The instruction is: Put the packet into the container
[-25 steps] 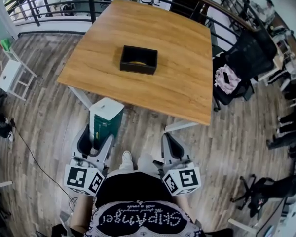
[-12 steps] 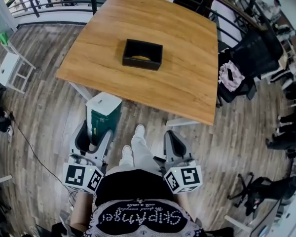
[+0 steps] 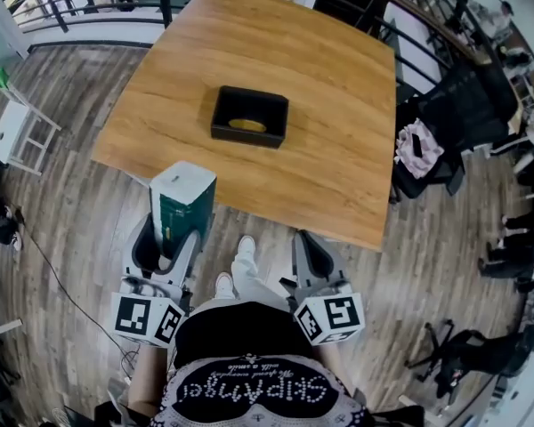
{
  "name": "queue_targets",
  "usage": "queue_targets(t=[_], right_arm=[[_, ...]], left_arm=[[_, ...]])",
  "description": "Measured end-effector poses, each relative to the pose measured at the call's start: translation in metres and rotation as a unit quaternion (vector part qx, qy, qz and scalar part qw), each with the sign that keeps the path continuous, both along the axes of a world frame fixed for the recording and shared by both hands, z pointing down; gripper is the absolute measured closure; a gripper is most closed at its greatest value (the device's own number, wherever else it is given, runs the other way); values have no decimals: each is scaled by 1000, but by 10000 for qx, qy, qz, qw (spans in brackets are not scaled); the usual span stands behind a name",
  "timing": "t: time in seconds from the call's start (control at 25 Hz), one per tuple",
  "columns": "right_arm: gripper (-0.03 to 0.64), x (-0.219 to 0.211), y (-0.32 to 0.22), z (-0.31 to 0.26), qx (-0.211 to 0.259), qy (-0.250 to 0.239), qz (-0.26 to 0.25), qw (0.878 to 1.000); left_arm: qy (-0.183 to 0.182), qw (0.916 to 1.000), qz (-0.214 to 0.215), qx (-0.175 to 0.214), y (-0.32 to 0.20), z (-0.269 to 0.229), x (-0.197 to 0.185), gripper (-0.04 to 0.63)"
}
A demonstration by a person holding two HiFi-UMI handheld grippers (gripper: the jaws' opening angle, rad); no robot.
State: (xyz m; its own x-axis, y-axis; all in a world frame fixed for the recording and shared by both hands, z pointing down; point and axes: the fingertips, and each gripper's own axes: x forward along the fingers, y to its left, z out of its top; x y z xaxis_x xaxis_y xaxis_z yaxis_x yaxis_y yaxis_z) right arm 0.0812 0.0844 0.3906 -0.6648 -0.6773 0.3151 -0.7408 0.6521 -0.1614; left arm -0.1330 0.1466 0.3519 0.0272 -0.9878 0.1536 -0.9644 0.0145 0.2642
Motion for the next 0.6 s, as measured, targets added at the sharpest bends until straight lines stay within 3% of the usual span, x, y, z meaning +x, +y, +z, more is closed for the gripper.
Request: queue_targets(t=[0.6], right_arm=[[578, 16, -92, 2, 127, -30, -138, 9998]], left_arm=[[-76, 9988, -384, 302, -78, -11, 7, 249]])
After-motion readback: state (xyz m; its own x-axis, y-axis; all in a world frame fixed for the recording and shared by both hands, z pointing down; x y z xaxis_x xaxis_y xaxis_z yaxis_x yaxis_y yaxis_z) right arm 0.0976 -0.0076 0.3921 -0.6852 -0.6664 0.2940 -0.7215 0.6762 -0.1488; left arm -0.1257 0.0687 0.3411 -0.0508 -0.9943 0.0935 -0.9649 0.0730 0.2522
